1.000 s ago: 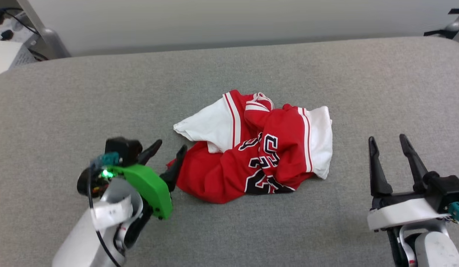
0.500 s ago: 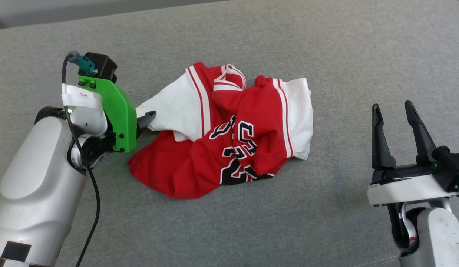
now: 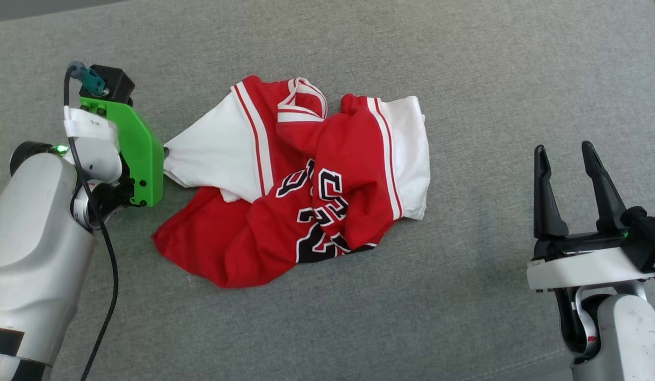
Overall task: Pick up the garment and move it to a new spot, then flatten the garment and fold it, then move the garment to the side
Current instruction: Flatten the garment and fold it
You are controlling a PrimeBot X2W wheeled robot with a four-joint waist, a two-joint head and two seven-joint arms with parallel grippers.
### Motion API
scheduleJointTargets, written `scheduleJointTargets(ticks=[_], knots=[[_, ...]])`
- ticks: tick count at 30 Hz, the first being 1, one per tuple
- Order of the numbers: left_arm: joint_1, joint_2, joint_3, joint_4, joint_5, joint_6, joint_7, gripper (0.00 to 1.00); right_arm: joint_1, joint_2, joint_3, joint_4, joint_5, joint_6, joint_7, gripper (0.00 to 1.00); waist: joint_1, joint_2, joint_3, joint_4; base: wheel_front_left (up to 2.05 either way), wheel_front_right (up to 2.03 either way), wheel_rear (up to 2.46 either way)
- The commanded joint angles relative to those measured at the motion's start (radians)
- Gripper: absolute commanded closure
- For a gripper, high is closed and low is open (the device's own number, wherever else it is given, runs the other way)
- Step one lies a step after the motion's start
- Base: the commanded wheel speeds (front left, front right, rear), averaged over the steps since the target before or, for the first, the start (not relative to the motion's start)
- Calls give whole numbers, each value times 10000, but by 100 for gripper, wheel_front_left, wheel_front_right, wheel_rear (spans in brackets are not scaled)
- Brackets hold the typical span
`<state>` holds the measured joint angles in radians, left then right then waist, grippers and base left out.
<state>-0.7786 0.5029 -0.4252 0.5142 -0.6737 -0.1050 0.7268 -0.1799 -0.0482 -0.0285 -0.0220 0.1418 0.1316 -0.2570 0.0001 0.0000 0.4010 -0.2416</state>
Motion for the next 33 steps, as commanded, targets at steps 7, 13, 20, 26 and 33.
scheduleJointTargets(ticks=[7,13,20,26,33], knots=[[776,-77,551,439,-458,232,-1134,100,-50,-20,-87,113,-360,-9,-47,0,-1,0,-687,652,0,0,0],[1535,201,1311,168,-928,427,-2085,100,181,-20,-260,479,-662,-9,-47,0,-1,0,-1147,1043,0,0,0],[3300,336,1732,-887,-1332,690,-2660,100,410,-20,-632,1172,-892,-9,158,0,-1,0,-1496,1399,0,0,0],[4211,23,1589,-2136,-1149,1027,-3225,0,362,-20,-780,1418,-1098,-9,589,0,-1,0,-1613,1698,0,0,0],[4862,-458,1591,-3777,-805,1555,-4309,0,194,-29,-659,1317,-1535,-9,2015,0,-1,0,-1888,2137,0,0,0]])
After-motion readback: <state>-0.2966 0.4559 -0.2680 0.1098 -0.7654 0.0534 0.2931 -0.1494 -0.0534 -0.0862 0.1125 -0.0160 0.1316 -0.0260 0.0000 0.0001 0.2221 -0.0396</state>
